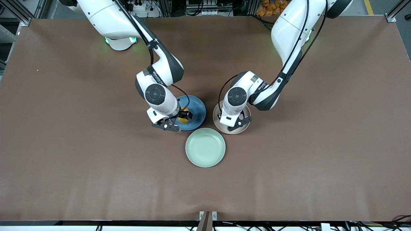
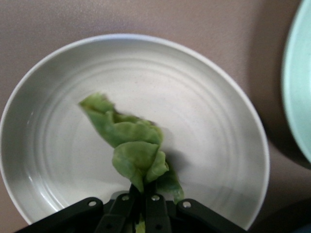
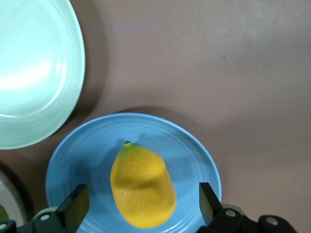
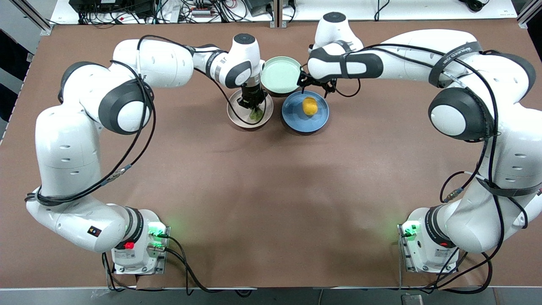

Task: Pick lemon and lettuce from blue and beige plates
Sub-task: 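Grasp the lettuce with the left gripper while the right gripper reaches the lemon, then lift the lettuce with the left gripper while the right gripper grasps the lemon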

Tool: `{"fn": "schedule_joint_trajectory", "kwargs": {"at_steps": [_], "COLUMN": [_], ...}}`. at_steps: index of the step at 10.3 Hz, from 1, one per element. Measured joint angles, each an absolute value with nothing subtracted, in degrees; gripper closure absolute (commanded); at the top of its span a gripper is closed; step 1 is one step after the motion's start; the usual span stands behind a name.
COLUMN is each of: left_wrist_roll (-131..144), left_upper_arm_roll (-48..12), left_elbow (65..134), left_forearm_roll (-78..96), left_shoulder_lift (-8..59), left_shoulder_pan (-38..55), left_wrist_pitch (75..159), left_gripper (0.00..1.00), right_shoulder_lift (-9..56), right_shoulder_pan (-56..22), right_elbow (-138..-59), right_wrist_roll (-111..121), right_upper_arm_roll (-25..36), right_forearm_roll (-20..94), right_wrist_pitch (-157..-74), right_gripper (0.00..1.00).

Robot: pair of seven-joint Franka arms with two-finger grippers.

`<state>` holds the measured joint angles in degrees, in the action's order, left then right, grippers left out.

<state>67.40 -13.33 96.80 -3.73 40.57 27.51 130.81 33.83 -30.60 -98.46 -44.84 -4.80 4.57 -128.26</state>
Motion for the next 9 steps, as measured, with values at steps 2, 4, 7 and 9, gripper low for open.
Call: {"fn": "schedule_joint_trajectory", "kwargs": {"at_steps": [2,4,7,9], "left_wrist_roll": [69.8,70.8,70.5,64.4], "left_upper_arm_roll": [-13.3,-13.3,-12.1,-11.6], "left_elbow": [95.4,94.0,89.6,87.6], "left_forearm_roll": [-3.7,-3.8,-8.4,-9.5], "left_shoulder_lift": [40.6,39.8,33.9,29.9], "left_shoulder_pan": [27.5,27.5,26.0,21.8], "left_wrist_pitch": [130.8,129.2,117.4,111.0], "left_gripper": [1.00,1.00,1.00,1.00], "right_shoulder_lift": [35.4,36.8,38.5,38.9], "right_shoulder_pan": [-31.5,-32.2,-32.8,-32.9], "right_elbow": [-98.5,-98.5,-98.6,-98.6], "right_wrist_roll": [-46.4,-47.4,-48.5,-48.7], "right_upper_arm_roll": [-4.8,-4.8,-4.8,-4.8], "right_forearm_roll": [2.9,1.9,0.3,-0.8], "right_wrist_pitch": [-129.4,-130.9,-132.6,-132.7], "right_gripper": [0.00,0.00,0.14,0.42]}}
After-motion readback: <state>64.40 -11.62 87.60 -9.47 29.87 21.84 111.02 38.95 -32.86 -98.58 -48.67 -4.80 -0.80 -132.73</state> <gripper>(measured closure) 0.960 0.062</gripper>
